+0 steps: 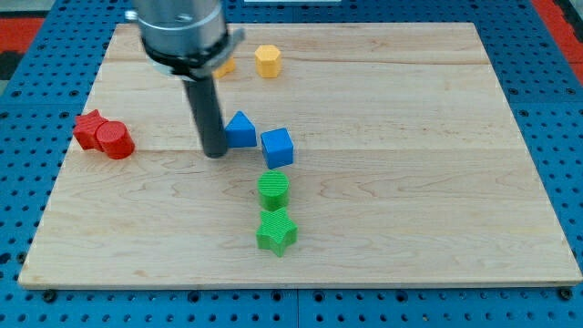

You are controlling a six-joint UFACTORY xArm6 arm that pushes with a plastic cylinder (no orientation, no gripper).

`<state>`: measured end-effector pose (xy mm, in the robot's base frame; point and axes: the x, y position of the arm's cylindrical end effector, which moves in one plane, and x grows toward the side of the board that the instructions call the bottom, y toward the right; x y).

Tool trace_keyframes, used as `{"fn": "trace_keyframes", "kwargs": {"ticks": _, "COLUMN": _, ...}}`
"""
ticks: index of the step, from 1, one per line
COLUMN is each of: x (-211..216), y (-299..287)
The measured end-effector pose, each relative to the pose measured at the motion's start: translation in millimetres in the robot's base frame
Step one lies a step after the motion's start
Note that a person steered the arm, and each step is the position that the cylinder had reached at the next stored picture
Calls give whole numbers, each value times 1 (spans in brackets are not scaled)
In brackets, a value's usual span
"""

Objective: Place the blue blocks in between the yellow hexagon and green circle

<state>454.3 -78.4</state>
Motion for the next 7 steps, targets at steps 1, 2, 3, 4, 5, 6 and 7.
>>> {"fn": "trace_keyframes", "kwargs": {"ticks": 1, "x": -35, "y": 12}}
{"fn": "trace_keyframes", "kwargs": {"ticks": 2, "x": -59, "y": 21}}
{"fn": "trace_keyframes", "kwargs": {"ticks": 3, "x": -44, "y": -21}}
{"fn": "trace_keyframes", "kwargs": {"ticks": 4, "x": -55, "y": -65}}
{"fn": "trace_keyframes", "kwargs": {"ticks": 5, "x": -80, "y": -48}}
{"fn": "trace_keyframes", "kwargs": {"ticks": 6, "x": -81, "y": -23}}
{"fn": "trace_keyframes", "kwargs": {"ticks": 7, "x": -81, "y": 6}}
